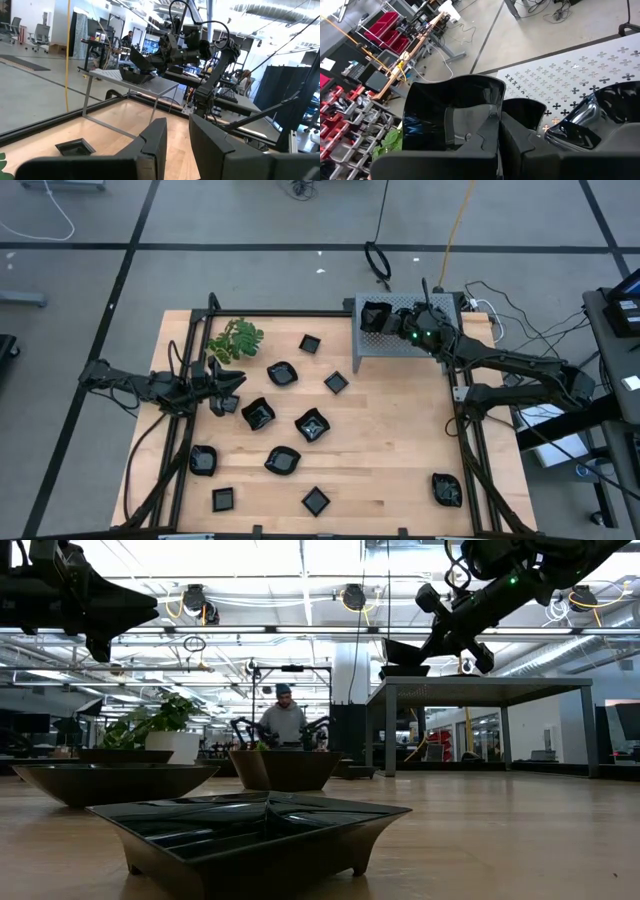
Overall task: Pick & Place Mini shaped plates
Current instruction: Stack the distorted square plate on top of the distorted square plate on the shelf, then stack the square plate on top of the square plate on the shelf
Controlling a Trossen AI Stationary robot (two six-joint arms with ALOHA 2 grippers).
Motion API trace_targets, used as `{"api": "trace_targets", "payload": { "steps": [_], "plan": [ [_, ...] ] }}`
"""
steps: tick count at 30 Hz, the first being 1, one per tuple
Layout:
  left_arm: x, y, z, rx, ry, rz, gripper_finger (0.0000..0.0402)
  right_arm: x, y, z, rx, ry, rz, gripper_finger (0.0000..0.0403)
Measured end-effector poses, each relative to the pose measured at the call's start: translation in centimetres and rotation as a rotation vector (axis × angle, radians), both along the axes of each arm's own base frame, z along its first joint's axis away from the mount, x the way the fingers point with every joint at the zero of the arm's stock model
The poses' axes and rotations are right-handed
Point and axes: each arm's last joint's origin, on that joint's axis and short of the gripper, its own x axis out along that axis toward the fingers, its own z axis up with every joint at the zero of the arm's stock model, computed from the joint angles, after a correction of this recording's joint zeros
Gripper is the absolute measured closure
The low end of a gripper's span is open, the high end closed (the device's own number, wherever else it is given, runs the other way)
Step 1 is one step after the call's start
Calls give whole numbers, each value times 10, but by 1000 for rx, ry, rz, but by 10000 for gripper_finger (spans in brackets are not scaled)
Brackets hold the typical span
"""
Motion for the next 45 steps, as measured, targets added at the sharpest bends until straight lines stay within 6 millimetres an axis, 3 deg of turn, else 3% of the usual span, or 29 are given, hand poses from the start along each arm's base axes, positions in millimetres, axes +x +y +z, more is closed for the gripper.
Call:
{"api": "trace_targets", "payload": {
  "steps": [10, 26, 30, 34, 40, 45],
  "plan": [
    [0, 0, 0, 0, 0, 0, 316, 0, 0, -1, -7, 28, 7, 398],
    [0, 0, 0, 0, 0, 0, 316, 0, 0, 0, -56, 61, 25, 311],
    [0, 0, 0, 0, 0, 0, 316, 3, -1, 11, -184, 44, 54, 295],
    [0, 0, 0, 0, 0, 0, 316, 9, 3, 32, -432, -35, 287, 289],
    [0, 0, 0, 0, 0, 0, 316, 19, 32, 54, -789, -155, 644, 302],
    [0, 0, 0, 0, 0, 0, 316, 26, 49, 53, -906, -83, 686, 311]
  ]
}}
